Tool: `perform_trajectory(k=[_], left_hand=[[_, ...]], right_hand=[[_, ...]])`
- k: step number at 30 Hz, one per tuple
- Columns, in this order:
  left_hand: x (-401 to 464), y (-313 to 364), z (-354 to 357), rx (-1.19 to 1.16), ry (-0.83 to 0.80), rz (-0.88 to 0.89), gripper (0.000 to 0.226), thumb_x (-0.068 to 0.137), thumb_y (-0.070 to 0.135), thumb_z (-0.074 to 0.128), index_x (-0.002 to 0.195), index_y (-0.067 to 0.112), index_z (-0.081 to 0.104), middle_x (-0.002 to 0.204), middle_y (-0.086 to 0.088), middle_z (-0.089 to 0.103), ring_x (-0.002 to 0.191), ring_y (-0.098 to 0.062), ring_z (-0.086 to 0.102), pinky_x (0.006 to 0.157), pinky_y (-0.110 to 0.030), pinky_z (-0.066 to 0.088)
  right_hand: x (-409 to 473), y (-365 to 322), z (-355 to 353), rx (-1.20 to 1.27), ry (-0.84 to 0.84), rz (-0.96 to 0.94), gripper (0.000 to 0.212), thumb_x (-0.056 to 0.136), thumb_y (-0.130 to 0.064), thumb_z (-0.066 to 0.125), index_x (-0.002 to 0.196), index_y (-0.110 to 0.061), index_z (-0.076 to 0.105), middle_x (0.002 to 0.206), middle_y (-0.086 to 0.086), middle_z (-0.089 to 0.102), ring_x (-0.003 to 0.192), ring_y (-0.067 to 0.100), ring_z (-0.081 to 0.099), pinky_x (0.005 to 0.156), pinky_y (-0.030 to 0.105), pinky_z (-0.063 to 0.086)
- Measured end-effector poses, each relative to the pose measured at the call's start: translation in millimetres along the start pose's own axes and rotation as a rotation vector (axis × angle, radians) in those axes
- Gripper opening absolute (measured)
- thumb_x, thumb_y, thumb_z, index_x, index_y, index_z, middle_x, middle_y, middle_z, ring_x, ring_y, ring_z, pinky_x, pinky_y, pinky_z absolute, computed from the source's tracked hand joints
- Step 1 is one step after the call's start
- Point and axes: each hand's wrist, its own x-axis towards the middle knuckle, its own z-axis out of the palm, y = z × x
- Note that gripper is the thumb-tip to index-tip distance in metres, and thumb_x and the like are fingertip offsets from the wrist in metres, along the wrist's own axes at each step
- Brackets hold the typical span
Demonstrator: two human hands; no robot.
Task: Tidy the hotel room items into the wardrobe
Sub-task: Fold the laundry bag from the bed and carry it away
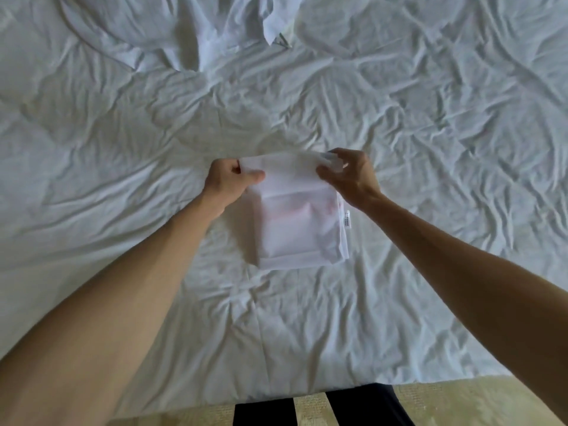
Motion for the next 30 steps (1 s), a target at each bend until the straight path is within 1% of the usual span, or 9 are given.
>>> perform_trajectory(k=[4,6,10,15,17,20,23,25,30], left_hand=[[-58.0,-12.2,-23.8,0.343,0.031,0.361,0.017,0.074,0.018,0.085,0.089,0.02,0.077,0.084,0.006,0.071,0.076,-0.011,0.065,0.066,-0.014,0.046],[-87.1,-34.6,-25.5,0.509,0.002,0.603,0.018,0.07,0.01,0.083,0.084,0.019,0.076,0.088,0.003,0.068,0.084,-0.019,0.063,0.07,-0.025,0.049],[-118.1,-92.8,-4.8,0.655,-0.058,0.688,0.023,0.064,0.004,0.081,0.078,0.022,0.074,0.088,0.005,0.065,0.085,-0.016,0.061,0.057,-0.028,0.053],[-120.0,-139.4,27.9,0.65,-0.119,0.547,0.016,0.071,0.012,0.076,0.084,0.023,0.076,0.094,0.004,0.068,0.08,-0.025,0.069,0.056,-0.034,0.055],[-123.5,-141.5,29.6,0.64,-0.129,0.509,0.014,0.074,0.025,0.071,0.087,0.024,0.075,0.099,0.009,0.065,0.083,-0.019,0.067,0.061,-0.033,0.054],[-129.8,-132.0,24.2,0.538,-0.222,0.295,0.036,0.077,0.057,0.061,0.091,0.027,0.074,0.101,0.015,0.058,0.086,-0.009,0.063,0.07,-0.029,0.05],[-126.3,-116.5,24.5,0.359,-0.063,0.024,0.054,0.083,0.071,0.055,0.076,0.019,0.068,0.08,0.007,0.064,0.084,-0.022,0.066,0.072,-0.033,0.049],[-118.7,-105.5,32.8,0.375,0.08,-0.095,0.054,0.084,0.071,0.058,0.092,0.018,0.067,0.094,-0.004,0.072,0.097,-0.03,0.066,0.077,-0.034,0.047],[-89.7,-101.8,54.5,0.402,0.064,-0.199,0.076,0.071,0.074,0.07,0.112,0.009,0.07,0.117,-0.013,0.071,0.112,-0.032,0.065,0.085,-0.033,0.051]], right_hand=[[-55.8,-4.7,-21.5,-0.264,0.057,-0.434,0.01,0.08,-0.017,0.076,0.09,-0.014,0.077,0.085,0.001,0.07,0.076,0.02,0.062,0.067,0.03,0.05],[-89.4,8.1,-23.3,-0.361,0.006,-0.582,0.009,0.08,-0.013,0.076,0.088,-0.016,0.077,0.086,0.0,0.069,0.076,0.023,0.06,0.065,0.032,0.05],[-140.4,51.3,-6.8,-0.54,-0.103,-0.686,0.018,0.072,-0.01,0.083,0.088,-0.017,0.078,0.087,0.003,0.069,0.072,0.027,0.063,0.058,0.033,0.052],[-157.8,86.9,13.0,-0.628,-0.232,-0.523,0.022,0.07,-0.013,0.085,0.09,-0.019,0.077,0.096,0.0,0.07,0.083,0.025,0.067,0.057,0.034,0.057],[-161.0,82.3,13.6,-0.607,-0.238,-0.459,0.019,0.077,-0.032,0.075,0.091,-0.019,0.077,0.098,-0.003,0.069,0.088,0.022,0.066,0.056,0.035,0.057],[-162.8,65.5,8.4,-0.516,-0.141,-0.232,0.042,0.079,-0.057,0.061,0.091,-0.019,0.074,0.095,-0.006,0.069,0.086,0.018,0.065,0.064,0.029,0.052],[-155.5,51.4,7.2,-0.405,0.049,0.176,0.063,0.074,-0.07,0.068,0.111,-0.02,0.058,0.096,-0.005,0.066,0.091,0.019,0.064,0.074,0.031,0.047],[-144.8,46.1,15.1,-0.362,0.085,0.393,0.083,0.068,-0.074,0.072,0.123,-0.017,0.047,0.104,0.005,0.068,0.103,0.027,0.063,0.084,0.037,0.047],[-115.5,32.0,44.3,-0.344,-0.11,0.536,0.086,0.068,-0.075,0.072,0.116,-0.004,0.066,0.112,0.016,0.069,0.108,0.031,0.065,0.084,0.036,0.052]])
